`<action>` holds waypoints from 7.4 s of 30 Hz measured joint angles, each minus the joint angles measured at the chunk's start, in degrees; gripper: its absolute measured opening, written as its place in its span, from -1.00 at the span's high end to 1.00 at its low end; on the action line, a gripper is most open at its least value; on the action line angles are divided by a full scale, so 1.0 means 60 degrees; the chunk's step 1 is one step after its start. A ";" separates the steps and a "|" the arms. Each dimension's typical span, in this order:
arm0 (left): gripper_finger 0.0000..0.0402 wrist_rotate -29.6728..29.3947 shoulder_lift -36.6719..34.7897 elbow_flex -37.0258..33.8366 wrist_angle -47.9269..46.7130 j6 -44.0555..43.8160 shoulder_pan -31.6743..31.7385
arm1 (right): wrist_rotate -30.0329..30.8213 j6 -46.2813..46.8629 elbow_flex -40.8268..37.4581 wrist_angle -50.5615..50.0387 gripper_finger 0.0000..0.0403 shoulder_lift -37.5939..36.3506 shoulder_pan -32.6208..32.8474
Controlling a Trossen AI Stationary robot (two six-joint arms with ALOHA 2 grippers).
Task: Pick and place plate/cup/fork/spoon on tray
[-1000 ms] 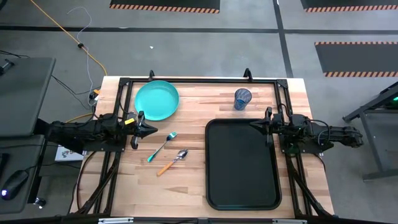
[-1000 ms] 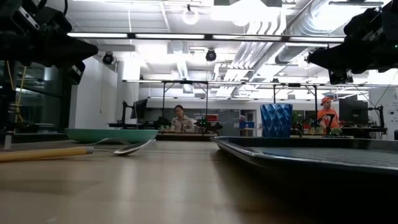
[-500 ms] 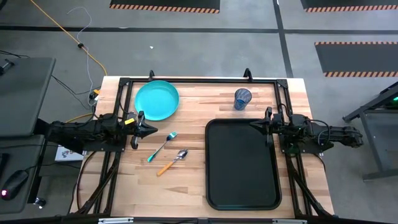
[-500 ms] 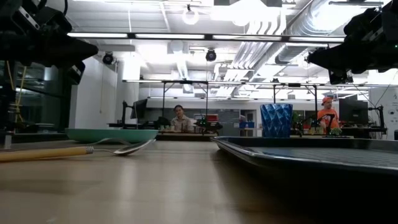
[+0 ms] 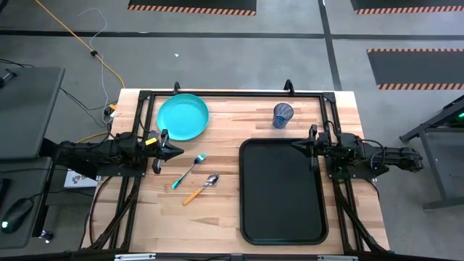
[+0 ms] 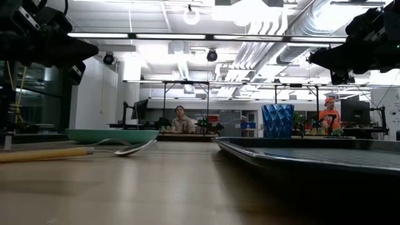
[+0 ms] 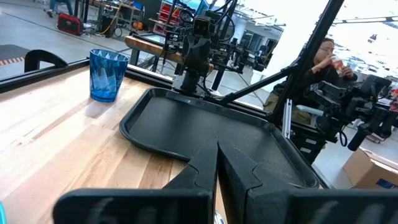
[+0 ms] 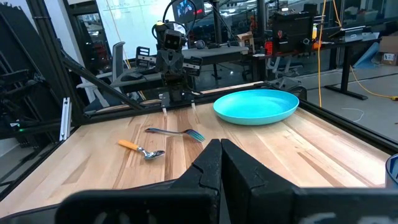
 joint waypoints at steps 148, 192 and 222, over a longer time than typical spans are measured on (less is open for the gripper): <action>0.98 -0.0004 0.0000 0.0000 0.0001 -0.0002 0.0000 | -0.0061 0.4342 1.0993 -1.1046 0.98 0.9248 -0.4028; 0.98 -0.0004 0.0000 0.0002 0.0003 -0.0003 0.0002 | -0.0237 0.7415 0.8887 -1.2198 1.00 0.9239 0.1985; 0.98 0.0000 0.0001 0.0003 -0.0001 -0.0003 0.0002 | 0.1776 0.8754 0.7703 -1.2077 1.00 1.0056 0.1920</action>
